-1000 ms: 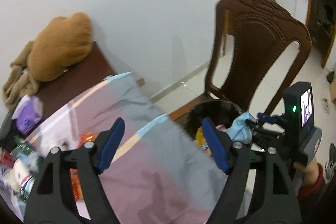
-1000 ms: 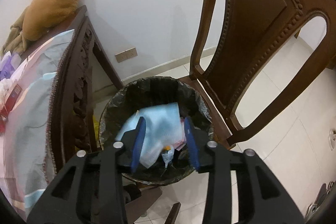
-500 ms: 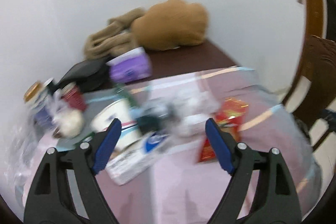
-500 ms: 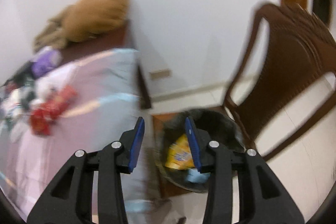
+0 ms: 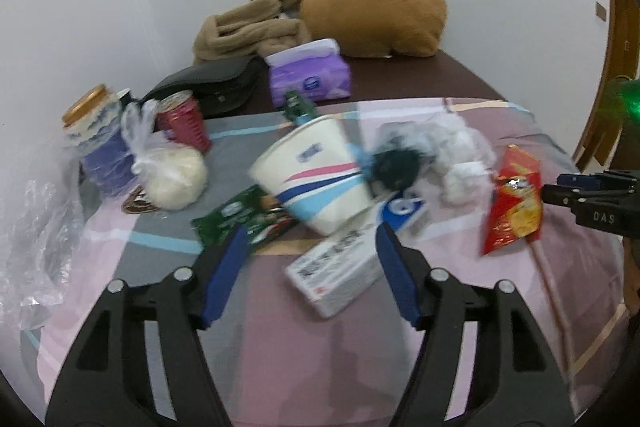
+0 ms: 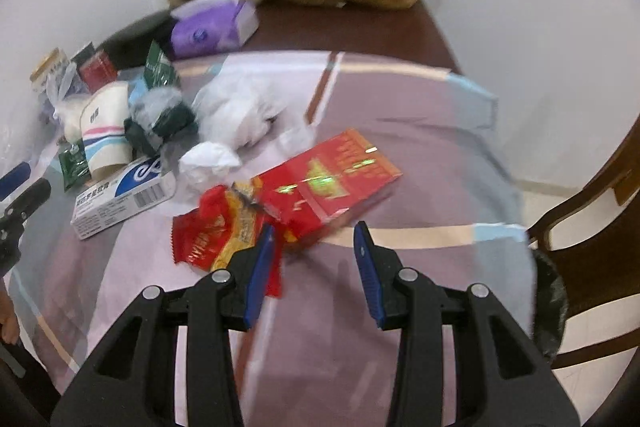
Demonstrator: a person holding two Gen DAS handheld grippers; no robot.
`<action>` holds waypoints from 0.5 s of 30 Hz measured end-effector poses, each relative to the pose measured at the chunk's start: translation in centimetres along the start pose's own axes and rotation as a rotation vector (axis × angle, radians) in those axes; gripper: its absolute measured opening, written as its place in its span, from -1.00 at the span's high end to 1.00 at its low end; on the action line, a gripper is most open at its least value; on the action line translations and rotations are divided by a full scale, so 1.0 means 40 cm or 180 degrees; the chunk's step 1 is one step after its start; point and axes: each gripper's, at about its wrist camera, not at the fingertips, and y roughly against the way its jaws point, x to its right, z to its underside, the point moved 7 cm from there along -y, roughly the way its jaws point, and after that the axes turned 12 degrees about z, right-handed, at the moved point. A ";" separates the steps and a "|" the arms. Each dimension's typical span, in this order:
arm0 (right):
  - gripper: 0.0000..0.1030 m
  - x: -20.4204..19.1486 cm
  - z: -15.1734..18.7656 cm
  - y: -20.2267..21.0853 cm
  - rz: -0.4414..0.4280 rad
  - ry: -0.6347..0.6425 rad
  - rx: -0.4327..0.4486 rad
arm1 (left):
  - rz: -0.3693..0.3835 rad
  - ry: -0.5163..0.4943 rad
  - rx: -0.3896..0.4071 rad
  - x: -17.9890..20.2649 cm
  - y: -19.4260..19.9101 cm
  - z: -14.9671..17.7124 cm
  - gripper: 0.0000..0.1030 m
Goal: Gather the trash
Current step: 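Move both tools back over the table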
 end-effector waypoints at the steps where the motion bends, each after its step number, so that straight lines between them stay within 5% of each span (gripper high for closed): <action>1: 0.21 -0.010 0.004 -0.002 -0.0011 0.0026 -0.0003 | -0.0034 0.0027 -0.0028 -0.023 -0.007 0.008 -0.38; 8: 0.21 -0.082 0.002 0.009 -0.0068 0.0128 0.0015 | -0.0008 0.0163 -0.0150 -0.089 -0.036 0.034 -0.44; 15: 0.21 -0.136 -0.024 0.017 -0.0159 0.0259 0.0056 | -0.0098 0.0551 0.0017 -0.242 0.011 -0.005 -0.54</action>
